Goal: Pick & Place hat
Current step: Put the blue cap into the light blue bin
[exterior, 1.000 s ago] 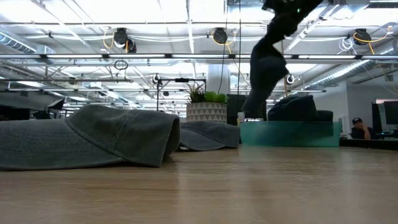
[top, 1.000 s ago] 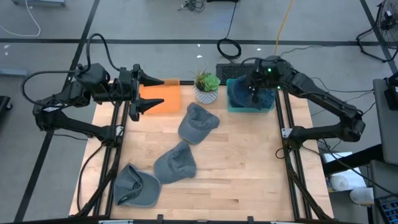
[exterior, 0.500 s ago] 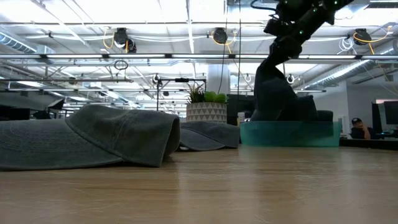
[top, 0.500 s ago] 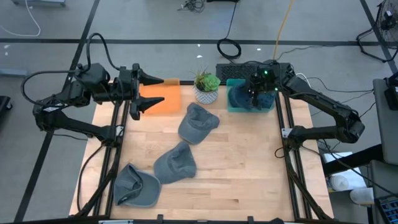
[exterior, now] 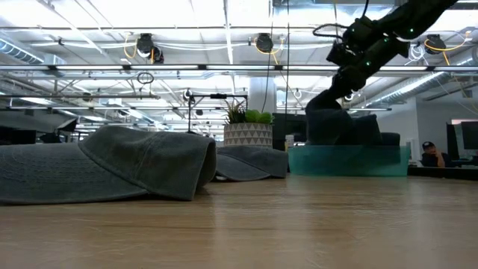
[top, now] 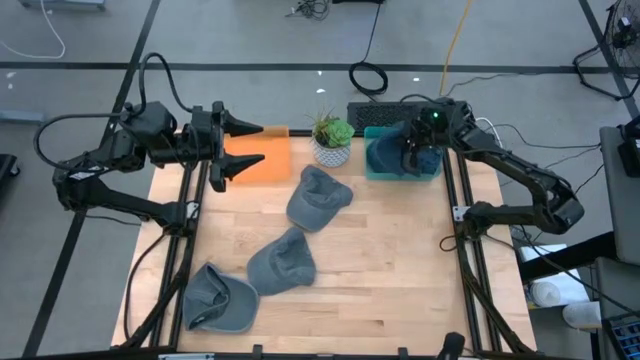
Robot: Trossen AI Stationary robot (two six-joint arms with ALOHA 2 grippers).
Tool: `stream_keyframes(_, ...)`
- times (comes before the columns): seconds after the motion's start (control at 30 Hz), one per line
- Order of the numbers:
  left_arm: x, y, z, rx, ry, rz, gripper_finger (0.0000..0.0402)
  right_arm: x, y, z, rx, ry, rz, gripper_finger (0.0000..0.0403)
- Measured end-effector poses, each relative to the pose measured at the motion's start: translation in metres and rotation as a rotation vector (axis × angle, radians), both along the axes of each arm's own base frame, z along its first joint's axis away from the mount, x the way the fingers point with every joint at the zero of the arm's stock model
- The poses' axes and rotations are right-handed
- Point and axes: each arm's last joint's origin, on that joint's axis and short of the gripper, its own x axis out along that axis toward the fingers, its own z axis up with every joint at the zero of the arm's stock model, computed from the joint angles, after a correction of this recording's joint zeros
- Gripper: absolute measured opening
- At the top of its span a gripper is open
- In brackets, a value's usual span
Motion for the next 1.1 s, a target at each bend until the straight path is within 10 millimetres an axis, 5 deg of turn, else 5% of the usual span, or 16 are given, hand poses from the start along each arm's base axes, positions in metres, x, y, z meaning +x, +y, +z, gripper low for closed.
stream_keyframes(0.37, 0.000, 0.000, 0.000, -0.003, 0.000, 0.008, 0.0324, -0.010, -0.008, -0.007, -0.042, 0.068, -0.110, 0.0029)
stream_keyframes(0.6, 0.000, 0.000, 0.000, -0.006, -0.001, 0.008, 0.0324, -0.011, -0.006, -0.044, 0.050, 0.145, -0.105, 0.0033)
stream_keyframes(0.77, 0.000, 0.000, 0.000, -0.031, 0.000, 0.008, 0.0324, -0.014, -0.003, -0.043, 0.027, 0.143, -0.123, 0.0128)
stream_keyframes(1.1, 0.000, 0.000, -0.001, -0.026, 0.002, 0.005, 0.0324, -0.030, 0.009, -0.001, -0.233, 0.084, -0.355, 0.0300)
